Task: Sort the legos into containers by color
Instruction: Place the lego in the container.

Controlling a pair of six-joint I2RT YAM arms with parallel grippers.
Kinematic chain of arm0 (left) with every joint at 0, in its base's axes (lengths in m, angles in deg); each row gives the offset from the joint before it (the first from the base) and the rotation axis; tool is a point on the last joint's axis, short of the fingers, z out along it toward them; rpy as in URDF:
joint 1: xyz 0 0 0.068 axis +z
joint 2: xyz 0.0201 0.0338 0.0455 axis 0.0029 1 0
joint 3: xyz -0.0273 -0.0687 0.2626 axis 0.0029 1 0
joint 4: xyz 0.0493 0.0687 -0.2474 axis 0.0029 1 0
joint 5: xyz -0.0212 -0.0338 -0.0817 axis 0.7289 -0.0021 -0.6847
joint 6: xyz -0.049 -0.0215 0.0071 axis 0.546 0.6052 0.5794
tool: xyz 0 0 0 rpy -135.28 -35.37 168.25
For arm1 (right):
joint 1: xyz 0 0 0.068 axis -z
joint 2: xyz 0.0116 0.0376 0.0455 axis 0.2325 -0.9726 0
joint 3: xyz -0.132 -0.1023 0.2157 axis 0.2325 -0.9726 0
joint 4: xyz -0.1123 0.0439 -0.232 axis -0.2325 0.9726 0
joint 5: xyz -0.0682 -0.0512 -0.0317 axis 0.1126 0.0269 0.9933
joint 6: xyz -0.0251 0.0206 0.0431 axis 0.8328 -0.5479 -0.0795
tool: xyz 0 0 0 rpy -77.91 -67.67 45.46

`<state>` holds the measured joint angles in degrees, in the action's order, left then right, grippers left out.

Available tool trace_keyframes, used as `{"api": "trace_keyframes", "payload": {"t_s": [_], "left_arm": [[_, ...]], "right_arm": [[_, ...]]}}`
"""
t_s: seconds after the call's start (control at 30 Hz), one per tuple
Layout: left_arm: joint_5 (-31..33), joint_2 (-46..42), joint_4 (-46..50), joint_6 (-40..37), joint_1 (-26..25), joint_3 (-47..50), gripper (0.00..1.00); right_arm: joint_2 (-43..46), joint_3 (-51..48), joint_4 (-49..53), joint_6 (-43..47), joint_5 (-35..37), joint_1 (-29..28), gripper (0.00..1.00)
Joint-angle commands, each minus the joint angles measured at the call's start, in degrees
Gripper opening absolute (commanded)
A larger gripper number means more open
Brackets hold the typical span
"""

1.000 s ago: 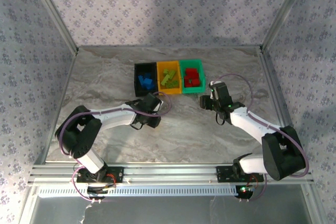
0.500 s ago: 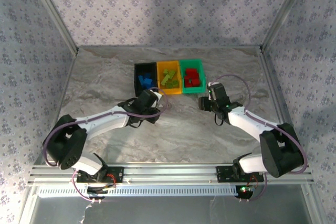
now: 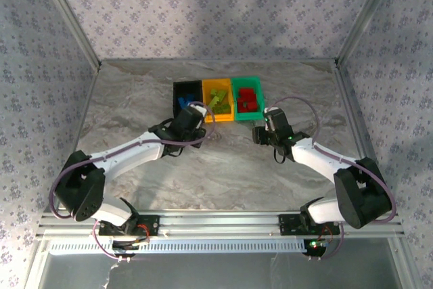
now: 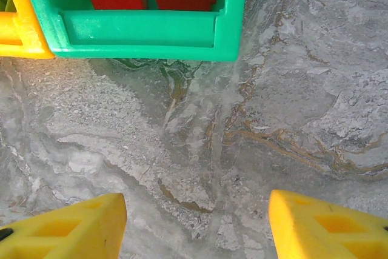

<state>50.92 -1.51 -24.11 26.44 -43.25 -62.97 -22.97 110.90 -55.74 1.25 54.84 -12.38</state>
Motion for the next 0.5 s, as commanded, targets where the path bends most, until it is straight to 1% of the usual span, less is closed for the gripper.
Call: {"api": "trace_keyframes", "payload": {"t_s": [0.0,0.17,0.23,0.47], "left_arm": [[2.01,0.67,1.23,-1.00,1.58,-4.37,0.10],[1.53,2.87,3.76,-1.43,5.62,-10.20,0.10],[0.07,4.26,4.26,-2.02,8.17,-12.47,0.10],[-2.97,13.63,6.94,-3.39,15.52,-22.33,0.11]], "right_arm": [[0.87,1.24,-0.06,-0.29,1.30,-0.70,0.65],[1.49,1.14,0.05,-0.55,1.09,-1.49,0.65],[2.08,1.05,0.01,-0.64,0.89,-2.08,0.65],[1.66,1.42,0.02,-0.54,1.55,-2.91,0.66]]}}
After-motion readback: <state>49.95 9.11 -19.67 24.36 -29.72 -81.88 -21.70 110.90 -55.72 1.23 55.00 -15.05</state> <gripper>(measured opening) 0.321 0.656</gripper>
